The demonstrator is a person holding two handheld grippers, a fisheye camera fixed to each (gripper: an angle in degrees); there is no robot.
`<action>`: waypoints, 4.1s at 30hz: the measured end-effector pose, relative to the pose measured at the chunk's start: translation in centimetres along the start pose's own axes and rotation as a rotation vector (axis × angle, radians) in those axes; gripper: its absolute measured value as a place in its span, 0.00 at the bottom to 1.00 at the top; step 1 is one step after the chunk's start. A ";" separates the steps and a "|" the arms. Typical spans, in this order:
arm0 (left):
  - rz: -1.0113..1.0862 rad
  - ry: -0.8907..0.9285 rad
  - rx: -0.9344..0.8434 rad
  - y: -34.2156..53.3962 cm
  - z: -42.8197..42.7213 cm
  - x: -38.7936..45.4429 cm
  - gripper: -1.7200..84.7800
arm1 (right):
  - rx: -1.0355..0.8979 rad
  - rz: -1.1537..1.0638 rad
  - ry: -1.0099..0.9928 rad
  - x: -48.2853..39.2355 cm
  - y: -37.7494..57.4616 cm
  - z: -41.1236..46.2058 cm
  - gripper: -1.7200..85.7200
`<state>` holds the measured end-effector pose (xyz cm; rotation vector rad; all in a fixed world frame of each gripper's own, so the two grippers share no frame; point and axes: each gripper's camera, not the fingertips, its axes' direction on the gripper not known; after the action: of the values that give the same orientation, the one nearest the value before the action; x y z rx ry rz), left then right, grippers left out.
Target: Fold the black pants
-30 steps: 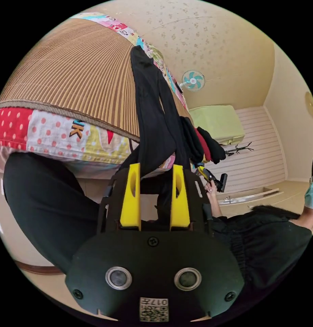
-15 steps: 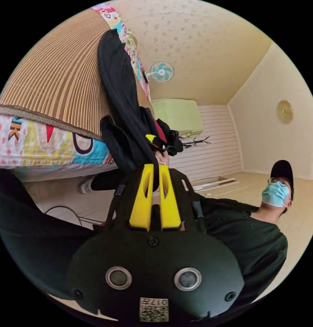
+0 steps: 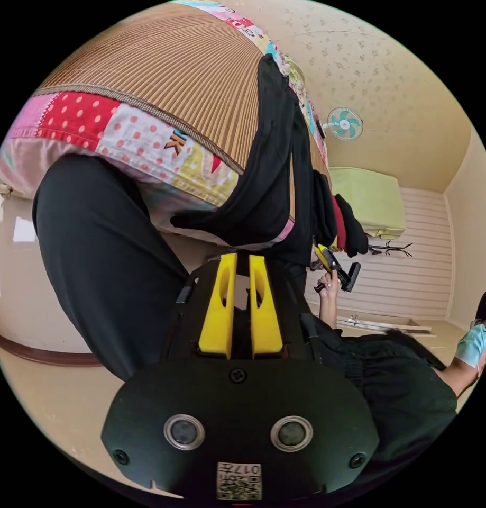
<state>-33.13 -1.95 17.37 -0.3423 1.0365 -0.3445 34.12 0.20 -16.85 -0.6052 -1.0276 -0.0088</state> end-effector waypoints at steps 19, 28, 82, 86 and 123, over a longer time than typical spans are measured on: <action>0.434 0.184 -0.396 -7.5 16.9 20.7 0.16 | -0.137 -0.452 -0.614 -10.7 5.9 0.0 0.05; 0.427 0.172 -0.291 -5.7 15.7 18.3 0.06 | -0.299 -0.398 -0.385 -9.5 -10.3 3.6 0.17; 0.247 -0.083 -0.106 -7.0 8.2 2.7 0.12 | -0.187 -0.209 -0.389 -7.2 4.6 6.9 0.08; 0.315 0.035 0.091 -9.9 4.3 5.1 0.13 | -0.172 -0.183 -0.396 -5.6 -0.9 6.7 0.15; 0.830 0.342 0.364 -18.4 -14.7 45.2 0.06 | 0.223 -0.640 -0.611 -20.7 -26.7 -30.0 0.03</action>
<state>-27.15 -39.63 -16.40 0.4933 1.3257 0.1718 39.55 -42.06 -32.05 -0.0416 -1.7564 -0.2824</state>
